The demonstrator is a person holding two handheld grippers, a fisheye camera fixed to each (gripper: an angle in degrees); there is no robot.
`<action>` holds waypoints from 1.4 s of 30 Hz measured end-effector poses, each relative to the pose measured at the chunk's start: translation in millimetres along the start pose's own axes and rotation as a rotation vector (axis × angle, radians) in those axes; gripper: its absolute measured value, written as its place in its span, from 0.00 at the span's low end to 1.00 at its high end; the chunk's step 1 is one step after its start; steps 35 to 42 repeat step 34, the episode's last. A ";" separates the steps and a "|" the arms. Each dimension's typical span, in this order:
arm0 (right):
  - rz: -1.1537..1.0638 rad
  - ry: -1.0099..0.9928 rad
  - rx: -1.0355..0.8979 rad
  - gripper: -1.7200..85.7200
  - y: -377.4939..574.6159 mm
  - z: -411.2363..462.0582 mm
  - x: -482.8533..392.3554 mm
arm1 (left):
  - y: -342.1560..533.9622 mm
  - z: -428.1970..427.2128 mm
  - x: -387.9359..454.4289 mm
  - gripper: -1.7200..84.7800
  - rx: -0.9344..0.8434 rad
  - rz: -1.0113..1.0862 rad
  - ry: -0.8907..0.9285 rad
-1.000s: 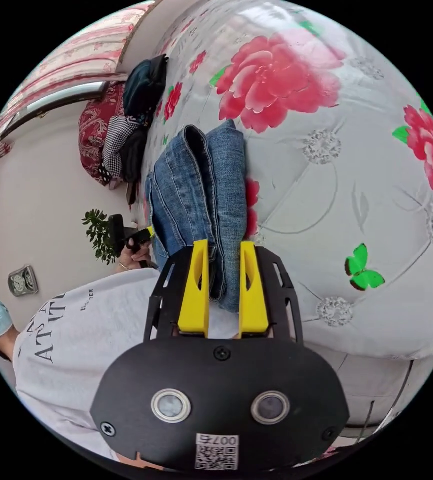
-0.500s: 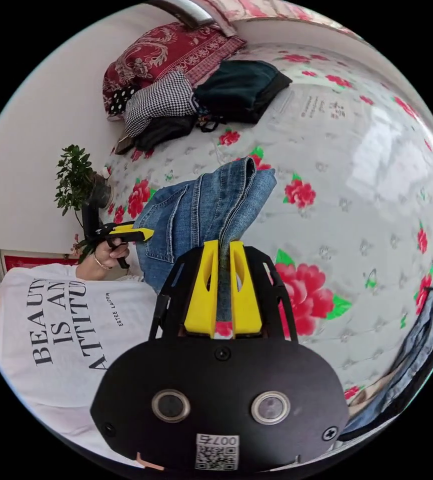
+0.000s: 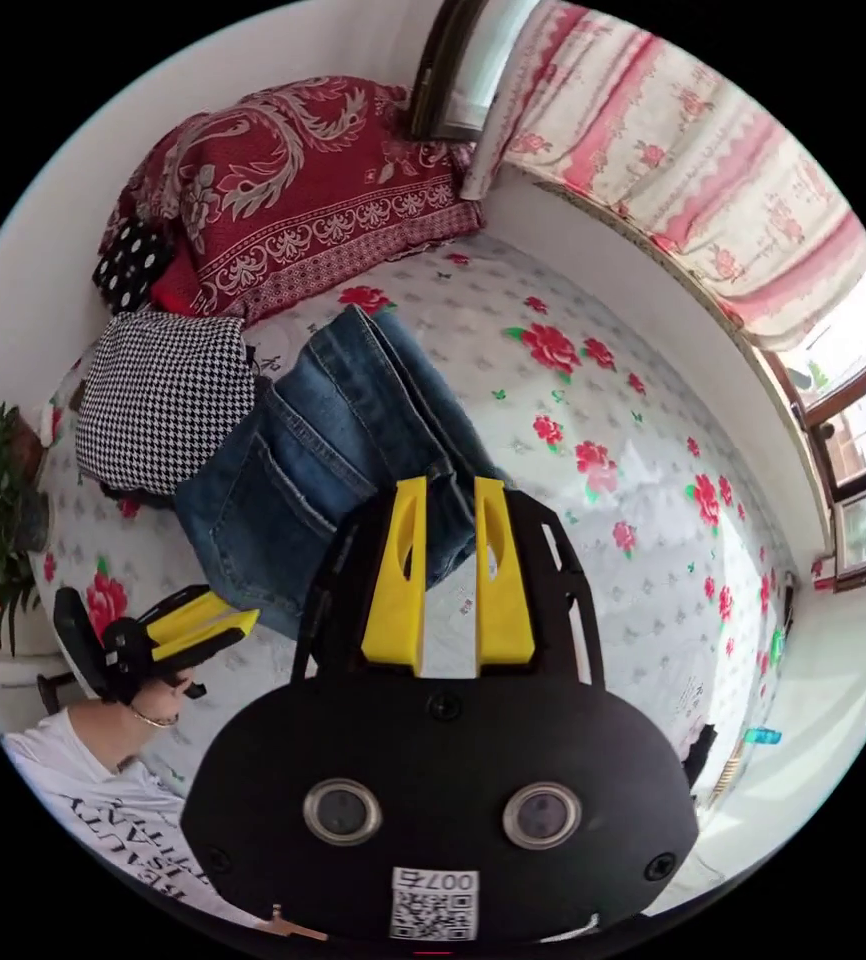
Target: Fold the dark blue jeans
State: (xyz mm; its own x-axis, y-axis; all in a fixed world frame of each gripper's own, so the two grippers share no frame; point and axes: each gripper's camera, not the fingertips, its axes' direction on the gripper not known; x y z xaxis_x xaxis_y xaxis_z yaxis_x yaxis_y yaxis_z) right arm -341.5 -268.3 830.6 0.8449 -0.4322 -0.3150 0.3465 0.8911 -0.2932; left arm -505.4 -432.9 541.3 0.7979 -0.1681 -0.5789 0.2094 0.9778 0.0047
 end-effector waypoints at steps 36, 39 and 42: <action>0.829 -0.197 -0.052 0.04 866.7 -132.9 162.9 | 318.3 -110.7 260.4 0.01 -0.705 0.554 -0.162; 0.829 -0.197 -0.052 0.04 866.7 -132.9 162.9 | 318.3 -110.7 260.4 0.01 -0.705 0.554 -0.162; 0.829 -0.197 -0.052 0.04 866.7 -132.9 162.9 | 318.3 -110.7 260.4 0.01 -0.705 0.554 -0.162</action>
